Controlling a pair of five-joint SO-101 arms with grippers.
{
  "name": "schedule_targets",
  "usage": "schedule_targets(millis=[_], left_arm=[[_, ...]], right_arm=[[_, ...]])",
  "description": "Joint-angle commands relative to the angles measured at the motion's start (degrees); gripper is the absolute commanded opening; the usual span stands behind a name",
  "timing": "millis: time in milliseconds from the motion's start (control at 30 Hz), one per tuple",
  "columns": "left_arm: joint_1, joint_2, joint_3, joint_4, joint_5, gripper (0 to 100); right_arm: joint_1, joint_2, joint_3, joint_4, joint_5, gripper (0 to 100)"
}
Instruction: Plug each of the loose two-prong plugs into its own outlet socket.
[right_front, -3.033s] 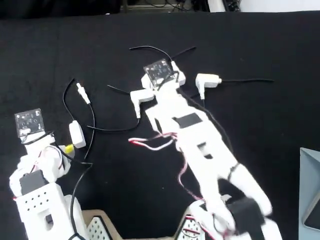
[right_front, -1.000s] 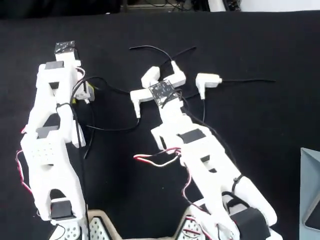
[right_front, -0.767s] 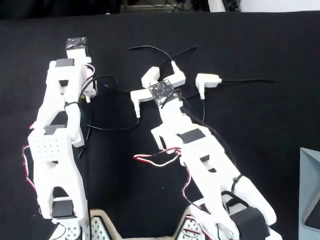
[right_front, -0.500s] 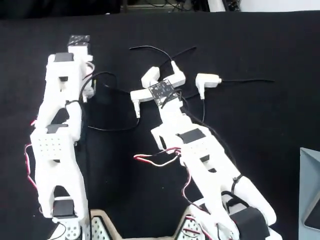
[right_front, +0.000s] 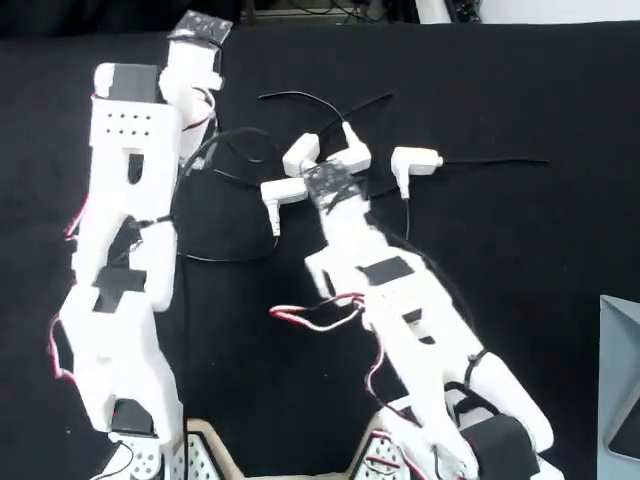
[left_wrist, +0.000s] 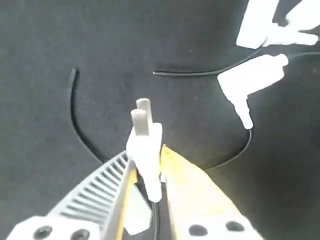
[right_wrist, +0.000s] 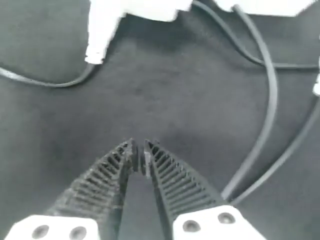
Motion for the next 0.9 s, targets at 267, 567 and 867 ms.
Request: schedule_targets(millis=[267, 567, 867], left_arm=[[5.76, -19.34, 28.18, -4.22, -21.54, 3], [17.89, -40.97, 64.84, -23.03, -21.98, 3], [25.27, -50.46, 88.84, -37.80, -15.56, 15]], right_arm=[[12.75, -2.59, -3.91, -0.53, 4.04, 1.2], [17.76, -5.67, -3.65, -0.53, 6.51, 1.2], [18.11, -6.81, -3.30, -0.53, 6.51, 1.2]])
